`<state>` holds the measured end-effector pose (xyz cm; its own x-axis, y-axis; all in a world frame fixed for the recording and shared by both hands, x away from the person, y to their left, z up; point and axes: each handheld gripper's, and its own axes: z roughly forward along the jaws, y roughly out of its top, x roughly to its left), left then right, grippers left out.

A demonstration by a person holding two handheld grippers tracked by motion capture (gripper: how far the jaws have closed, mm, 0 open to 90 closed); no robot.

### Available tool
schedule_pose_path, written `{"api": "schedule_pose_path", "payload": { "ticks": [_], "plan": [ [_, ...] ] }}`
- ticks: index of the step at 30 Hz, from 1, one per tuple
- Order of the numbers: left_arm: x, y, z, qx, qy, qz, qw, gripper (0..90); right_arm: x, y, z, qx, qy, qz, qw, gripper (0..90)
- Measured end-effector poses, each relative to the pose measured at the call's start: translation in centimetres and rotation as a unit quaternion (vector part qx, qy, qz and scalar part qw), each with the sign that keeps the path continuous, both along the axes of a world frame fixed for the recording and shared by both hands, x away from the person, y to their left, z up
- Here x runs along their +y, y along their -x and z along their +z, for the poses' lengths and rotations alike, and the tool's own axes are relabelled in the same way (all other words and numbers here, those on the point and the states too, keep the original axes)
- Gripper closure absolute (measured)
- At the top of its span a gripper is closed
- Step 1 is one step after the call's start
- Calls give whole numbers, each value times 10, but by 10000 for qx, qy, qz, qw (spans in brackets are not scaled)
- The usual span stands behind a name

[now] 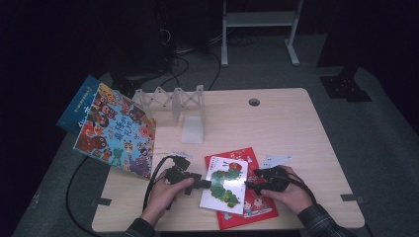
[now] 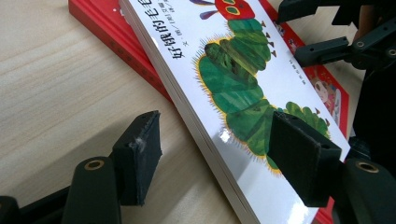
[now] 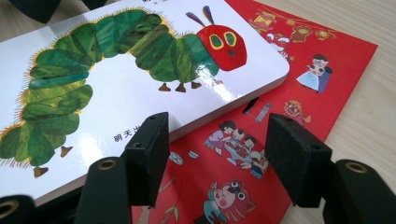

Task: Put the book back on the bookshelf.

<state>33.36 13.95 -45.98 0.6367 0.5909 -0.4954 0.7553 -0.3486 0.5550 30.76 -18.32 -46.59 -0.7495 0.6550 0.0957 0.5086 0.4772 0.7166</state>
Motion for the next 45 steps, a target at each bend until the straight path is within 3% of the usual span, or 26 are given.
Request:
{"api": "schedule_pose_path", "payload": {
  "ticks": [8, 15, 24, 29, 34, 40, 45],
  "plan": [
    [4, -2, -5, 103, -26, 76, 9999, 296, 10, -3, -3, -57, -51, 71, 9999, 383],
    [3, -4, -9, 251, 216, 162, 9993, 284, 16, -3, -3, -117, -37, 116, 9999, 386],
    [5, -6, -8, 397, 285, 320, 9983, 322, 16, -2, -3, -99, -38, 91, 9999, 392],
    [4, -6, -6, 381, 138, 326, 9986, 356, 16, -2, -3, -93, -44, 85, 9999, 392],
    [1, -6, -6, 345, 89, 288, 9989, 322, 16, -2, -4, -127, -39, 92, 9999, 392],
    [5, -7, -4, 428, 220, 421, 9980, 384, 16, -1, -4, -140, -41, 74, 9999, 393],
    [6, -6, 10, 195, 495, 422, 9977, 389, 14, -2, -3, -117, -20, 87, 9999, 393]
  ]
}}
